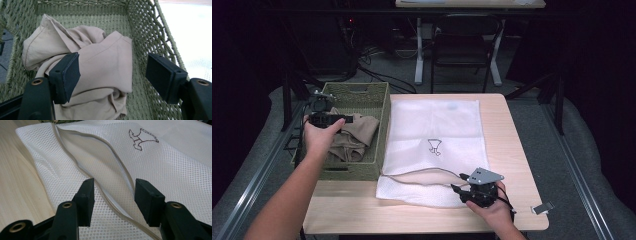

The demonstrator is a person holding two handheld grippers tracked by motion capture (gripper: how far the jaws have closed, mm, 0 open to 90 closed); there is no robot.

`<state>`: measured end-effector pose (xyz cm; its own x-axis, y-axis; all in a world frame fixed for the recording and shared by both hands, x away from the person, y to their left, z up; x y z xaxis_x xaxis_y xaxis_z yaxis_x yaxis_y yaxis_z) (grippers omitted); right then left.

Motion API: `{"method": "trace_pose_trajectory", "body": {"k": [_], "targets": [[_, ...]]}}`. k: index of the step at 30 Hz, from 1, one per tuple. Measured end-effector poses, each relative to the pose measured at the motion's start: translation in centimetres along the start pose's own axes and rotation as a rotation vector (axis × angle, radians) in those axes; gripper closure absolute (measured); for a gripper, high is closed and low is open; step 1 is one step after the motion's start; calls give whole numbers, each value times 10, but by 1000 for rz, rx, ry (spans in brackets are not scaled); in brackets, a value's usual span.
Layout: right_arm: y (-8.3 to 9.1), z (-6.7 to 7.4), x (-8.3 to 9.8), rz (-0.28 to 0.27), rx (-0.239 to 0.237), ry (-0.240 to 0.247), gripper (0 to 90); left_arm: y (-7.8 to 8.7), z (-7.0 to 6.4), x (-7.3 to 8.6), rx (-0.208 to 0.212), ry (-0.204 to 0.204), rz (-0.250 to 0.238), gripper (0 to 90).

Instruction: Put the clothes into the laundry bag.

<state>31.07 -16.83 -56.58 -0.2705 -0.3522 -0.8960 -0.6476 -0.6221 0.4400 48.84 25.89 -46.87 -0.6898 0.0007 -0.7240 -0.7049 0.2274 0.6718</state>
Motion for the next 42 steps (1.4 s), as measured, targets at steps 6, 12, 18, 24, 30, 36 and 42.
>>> {"method": "trace_pose_trajectory", "body": {"k": [6, 12, 18, 24, 30, 36, 42], "targets": [[0, 0, 0, 0, -2, -1, 507, -11, 4, 1, -38, 6, 20, 276], [0, 0, 0, 1, -2, 0, 507, -16, 7, 1, -49, 12, 35, 276], [0, 0, 0, -1, -3, -1, 507, -26, 12, 3, -54, 15, 48, 260], [0, 0, 0, 0, -5, 0, 507, -32, 14, 5, -80, 6, 66, 221], [0, 0, 0, 0, -8, 0, 507, -41, 17, 11, -93, 10, 91, 194], [0, 0, 0, -1, -10, 1, 507, -46, 20, 17, -109, 9, 109, 182], [0, 1, 0, -1, -11, 2, 507, -49, 23, 20, -116, 11, 122, 176]]}}
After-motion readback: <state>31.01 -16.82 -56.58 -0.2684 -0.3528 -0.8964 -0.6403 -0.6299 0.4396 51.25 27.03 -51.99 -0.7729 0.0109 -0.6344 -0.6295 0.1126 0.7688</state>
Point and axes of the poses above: each handheld gripper's, and its own axes: y roughly backward along the jaws, x roughly out of its underside, z roughly to its left, the point moved 5 cm from there along -y, roughly forward along the jaws, and after that the axes turned 8 degrees about -z, right-handed, at the moved point
